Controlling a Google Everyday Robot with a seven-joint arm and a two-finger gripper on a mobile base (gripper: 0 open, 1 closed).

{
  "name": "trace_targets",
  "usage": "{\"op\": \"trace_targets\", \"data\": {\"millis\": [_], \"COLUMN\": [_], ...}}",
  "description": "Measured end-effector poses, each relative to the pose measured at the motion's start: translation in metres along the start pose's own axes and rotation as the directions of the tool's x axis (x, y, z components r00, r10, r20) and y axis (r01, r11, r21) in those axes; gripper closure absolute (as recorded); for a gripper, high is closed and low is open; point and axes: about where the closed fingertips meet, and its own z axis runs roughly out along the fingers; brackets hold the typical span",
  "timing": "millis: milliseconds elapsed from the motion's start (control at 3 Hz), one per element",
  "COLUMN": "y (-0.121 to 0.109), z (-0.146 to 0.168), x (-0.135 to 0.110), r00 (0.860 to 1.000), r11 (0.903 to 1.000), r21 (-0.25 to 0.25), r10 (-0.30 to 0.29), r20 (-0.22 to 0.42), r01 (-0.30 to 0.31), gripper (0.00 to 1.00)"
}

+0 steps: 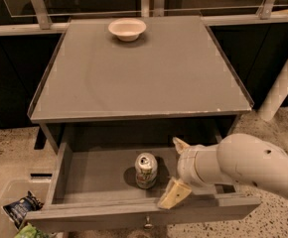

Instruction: Pick 7up can from top drawer and place on counter

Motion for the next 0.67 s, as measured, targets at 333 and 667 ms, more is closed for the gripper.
{"op": "trace_targets", "data": {"millis": [333, 667], "y": [0.0012, 0.0012], "z": [0.006, 0.006], "x": [-0.0051, -0.0051], "r00": [0.999, 0.999], "r11": [0.9995, 0.9995], "r21": [0.004, 0.004], "r10": [0.03, 0.03], "r20": [0.034, 0.034], "r01": [-0.03, -0.03], "gripper": [0.0, 0.0]}}
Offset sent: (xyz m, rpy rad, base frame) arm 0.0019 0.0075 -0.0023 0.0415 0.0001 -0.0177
